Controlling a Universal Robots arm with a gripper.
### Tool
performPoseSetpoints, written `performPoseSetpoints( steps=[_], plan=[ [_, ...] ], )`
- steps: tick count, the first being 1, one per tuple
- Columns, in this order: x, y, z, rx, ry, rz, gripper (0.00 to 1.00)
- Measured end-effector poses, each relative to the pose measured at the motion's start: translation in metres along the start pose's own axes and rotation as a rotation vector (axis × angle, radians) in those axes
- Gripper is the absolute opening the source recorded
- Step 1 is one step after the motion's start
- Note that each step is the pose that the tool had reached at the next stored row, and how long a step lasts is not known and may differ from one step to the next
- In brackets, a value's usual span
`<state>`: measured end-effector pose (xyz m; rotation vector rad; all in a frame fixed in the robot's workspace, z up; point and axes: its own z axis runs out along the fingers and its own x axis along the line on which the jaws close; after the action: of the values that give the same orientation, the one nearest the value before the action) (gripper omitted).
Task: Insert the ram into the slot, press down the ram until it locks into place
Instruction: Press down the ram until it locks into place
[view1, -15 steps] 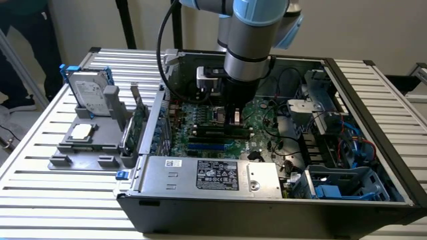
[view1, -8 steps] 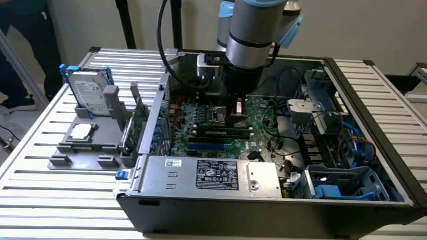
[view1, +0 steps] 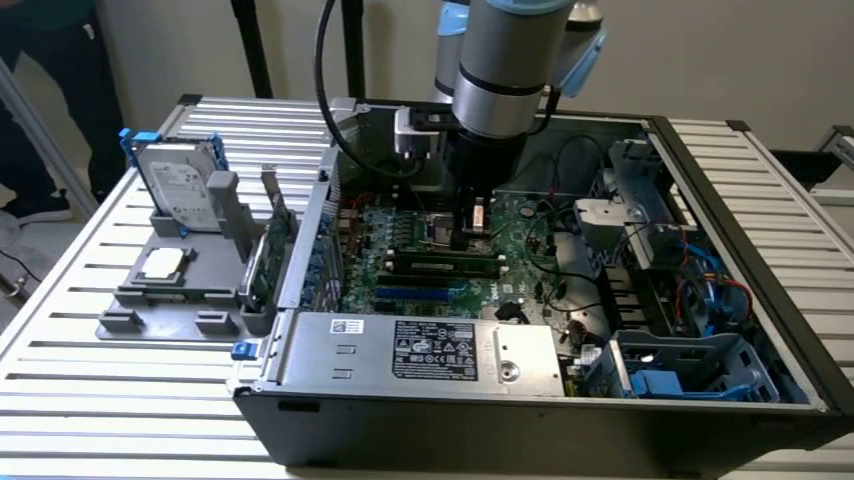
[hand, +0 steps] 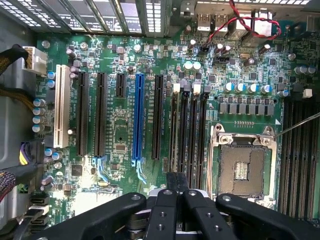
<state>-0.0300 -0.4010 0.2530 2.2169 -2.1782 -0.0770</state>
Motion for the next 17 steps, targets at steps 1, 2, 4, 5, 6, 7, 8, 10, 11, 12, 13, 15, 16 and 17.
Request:
performPoseSetpoints(
  steps=[1,2,4,5,6,7,8,10,11,12,13,15,16,17],
  plan=[
    [0.0,0.0,0.0,0.0,0.0,0.0,0.11],
    [0.0,0.0,0.0,0.0,0.0,0.0,0.11],
    [0.0,0.0,0.0,0.0,0.0,0.0,0.11],
    [0.0,0.0,0.0,0.0,0.0,0.0,0.11],
    [0.0,0.0,0.0,0.0,0.0,0.0,0.11],
    [0.0,0.0,0.0,0.0,0.0,0.0,0.11],
    [0.0,0.0,0.0,0.0,0.0,0.0,0.11],
    [0.0,0.0,0.0,0.0,0.0001,0.0,0.11],
    [-0.0002,0.0002,0.0003,0.0,0.0001,0.0,0.11],
    [-0.0005,0.0004,0.0009,-0.0001,0.0002,0.0,0.11],
    [-0.0008,0.0006,0.0018,0.0,0.0,0.0,0.11],
    [-0.0015,0.0015,0.0039,0.0,0.0001,0.0,0.11],
    [-0.0019,0.0019,0.0052,0.0,0.0001,0.0,0.11],
    [-0.0023,0.0023,0.0068,0.0,0.0,0.0,0.11]
  ],
)
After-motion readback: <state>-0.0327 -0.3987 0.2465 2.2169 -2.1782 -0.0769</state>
